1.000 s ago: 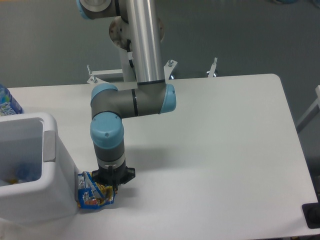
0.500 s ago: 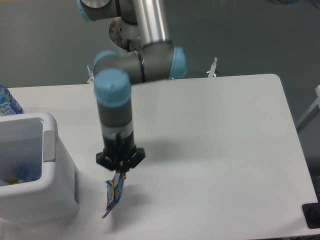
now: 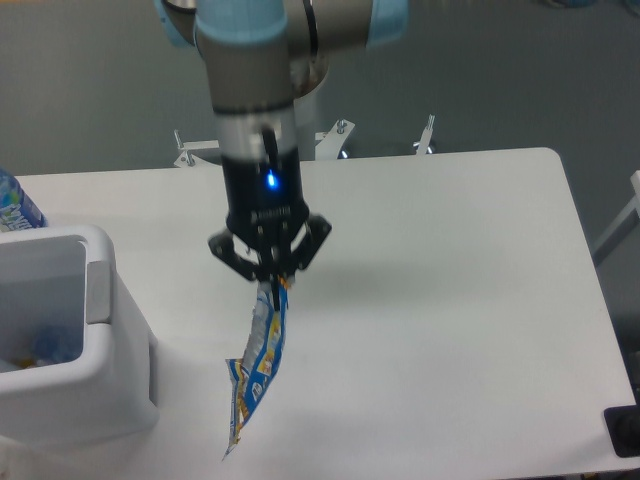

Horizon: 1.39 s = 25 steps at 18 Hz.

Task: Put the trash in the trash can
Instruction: 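Lift the wrapper and carry it over the trash bin, then release the wrapper into the bin by opening the gripper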

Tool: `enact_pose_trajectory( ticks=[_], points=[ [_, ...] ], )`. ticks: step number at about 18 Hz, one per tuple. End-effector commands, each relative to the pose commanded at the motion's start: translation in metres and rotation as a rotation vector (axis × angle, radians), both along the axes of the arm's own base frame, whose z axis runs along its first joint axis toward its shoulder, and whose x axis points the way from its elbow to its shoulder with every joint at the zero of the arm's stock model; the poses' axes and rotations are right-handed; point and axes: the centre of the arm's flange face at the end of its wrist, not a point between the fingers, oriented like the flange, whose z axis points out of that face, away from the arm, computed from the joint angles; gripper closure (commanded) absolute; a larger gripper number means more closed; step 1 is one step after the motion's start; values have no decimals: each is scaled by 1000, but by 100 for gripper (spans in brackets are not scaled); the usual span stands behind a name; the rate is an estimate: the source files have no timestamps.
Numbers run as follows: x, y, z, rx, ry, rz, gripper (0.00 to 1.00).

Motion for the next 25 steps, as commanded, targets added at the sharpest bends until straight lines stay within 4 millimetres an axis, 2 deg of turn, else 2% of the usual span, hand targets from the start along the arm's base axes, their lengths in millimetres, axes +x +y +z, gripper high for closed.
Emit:
enact_pose_trajectory(
  ticks=[1,3,5,7,9,13,14,16,18,24,25],
  points=[
    [10,-3,15,30,8,-18,100],
    [35,-7,34,83,-6,-85,100],
    [51,-15,49,113,4,-115,100],
    [71,-7,55,129,-4,-166,100],
    [97,3,50,123,-13,-226,100],
    [162,37,22,75,-37,-392,100],
    [167,45,13,55,-30,-425,100],
    [193,60,-3,16,-5,-518,100],
    [199,63,-8,-7,36,-582,100],
    [202,58,-55,-125,115,-712,100],
    [201,57,-62,-150,135,-722,97]
  ],
)
